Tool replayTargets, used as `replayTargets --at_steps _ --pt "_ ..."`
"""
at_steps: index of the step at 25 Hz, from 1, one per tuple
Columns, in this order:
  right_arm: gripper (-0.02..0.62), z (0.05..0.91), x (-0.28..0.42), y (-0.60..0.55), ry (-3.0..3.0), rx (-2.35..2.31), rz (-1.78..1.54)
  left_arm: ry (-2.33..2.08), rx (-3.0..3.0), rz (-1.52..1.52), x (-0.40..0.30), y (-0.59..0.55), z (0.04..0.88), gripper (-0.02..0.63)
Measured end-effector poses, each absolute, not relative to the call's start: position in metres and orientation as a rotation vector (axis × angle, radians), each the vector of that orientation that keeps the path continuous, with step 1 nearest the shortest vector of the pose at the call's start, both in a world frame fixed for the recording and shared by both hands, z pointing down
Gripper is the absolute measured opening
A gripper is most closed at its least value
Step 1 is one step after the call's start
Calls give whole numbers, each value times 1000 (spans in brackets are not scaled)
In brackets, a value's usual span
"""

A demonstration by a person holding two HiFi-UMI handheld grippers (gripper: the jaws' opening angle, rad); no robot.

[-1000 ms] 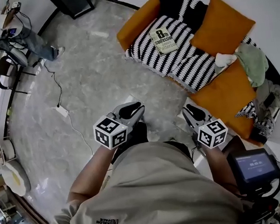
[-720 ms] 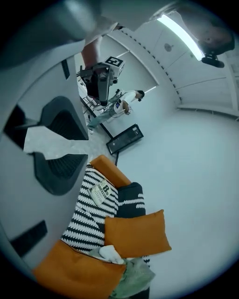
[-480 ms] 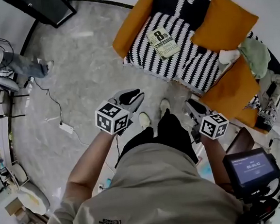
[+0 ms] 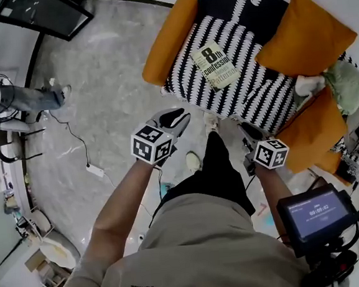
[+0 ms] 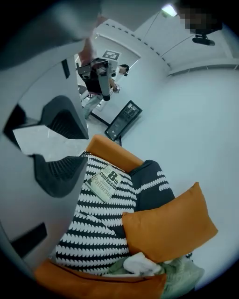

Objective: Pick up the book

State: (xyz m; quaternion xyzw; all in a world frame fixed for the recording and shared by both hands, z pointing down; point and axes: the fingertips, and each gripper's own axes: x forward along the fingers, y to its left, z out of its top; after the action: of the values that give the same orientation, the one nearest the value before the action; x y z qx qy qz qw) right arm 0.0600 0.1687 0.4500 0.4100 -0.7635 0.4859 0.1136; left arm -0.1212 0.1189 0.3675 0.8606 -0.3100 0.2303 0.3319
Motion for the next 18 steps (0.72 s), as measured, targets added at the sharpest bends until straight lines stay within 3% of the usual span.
replayTargets --at_steps 18 --pt "149 677 93 23 -1966 1251 1815 -759 2118 868 -79 -118 603 121"
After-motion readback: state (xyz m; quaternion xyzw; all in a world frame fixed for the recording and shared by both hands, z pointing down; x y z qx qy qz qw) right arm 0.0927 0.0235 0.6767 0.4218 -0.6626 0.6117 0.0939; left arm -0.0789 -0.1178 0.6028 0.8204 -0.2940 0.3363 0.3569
